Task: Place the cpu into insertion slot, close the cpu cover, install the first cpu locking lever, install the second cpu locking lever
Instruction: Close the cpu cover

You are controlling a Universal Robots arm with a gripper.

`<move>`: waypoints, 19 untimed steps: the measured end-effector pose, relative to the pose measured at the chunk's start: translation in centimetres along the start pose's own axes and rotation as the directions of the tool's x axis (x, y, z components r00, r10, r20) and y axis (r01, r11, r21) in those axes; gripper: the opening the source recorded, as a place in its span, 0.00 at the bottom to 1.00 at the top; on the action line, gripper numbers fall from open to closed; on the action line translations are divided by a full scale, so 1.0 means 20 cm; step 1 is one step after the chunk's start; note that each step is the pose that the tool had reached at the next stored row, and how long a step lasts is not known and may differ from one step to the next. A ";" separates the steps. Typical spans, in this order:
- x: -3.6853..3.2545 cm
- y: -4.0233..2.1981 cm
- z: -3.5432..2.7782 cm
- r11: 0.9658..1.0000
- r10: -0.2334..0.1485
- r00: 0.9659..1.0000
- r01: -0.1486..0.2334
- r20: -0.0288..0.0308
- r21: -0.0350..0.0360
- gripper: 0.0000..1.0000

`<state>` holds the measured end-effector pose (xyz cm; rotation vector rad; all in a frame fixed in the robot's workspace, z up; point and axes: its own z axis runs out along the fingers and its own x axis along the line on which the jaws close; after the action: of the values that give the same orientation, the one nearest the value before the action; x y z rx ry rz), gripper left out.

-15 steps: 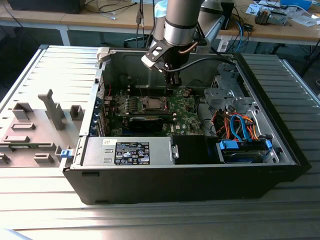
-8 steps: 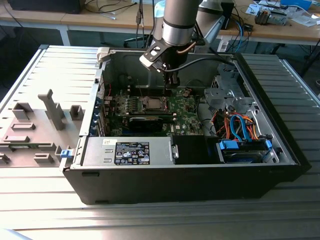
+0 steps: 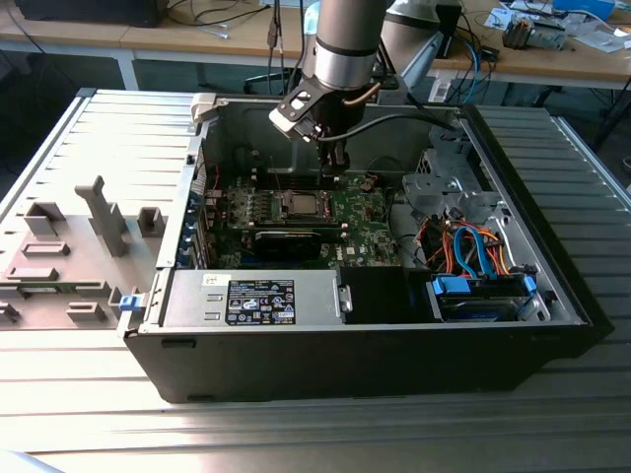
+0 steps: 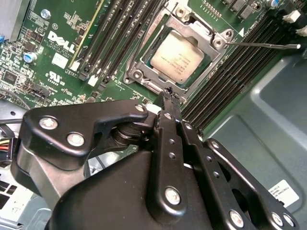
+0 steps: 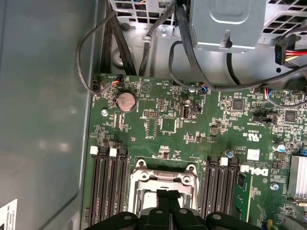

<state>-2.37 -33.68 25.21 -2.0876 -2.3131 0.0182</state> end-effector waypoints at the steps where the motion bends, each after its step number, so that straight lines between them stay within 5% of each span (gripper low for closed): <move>1: 0.000 -0.003 0.000 1.000 0.000 1.000 0.000 0.000 0.000 0.11; 19: 0.008 -0.074 0.002 1.000 0.000 1.000 0.000 0.000 0.000 0.11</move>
<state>-3.85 -33.68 25.21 -2.0877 -2.3131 0.0182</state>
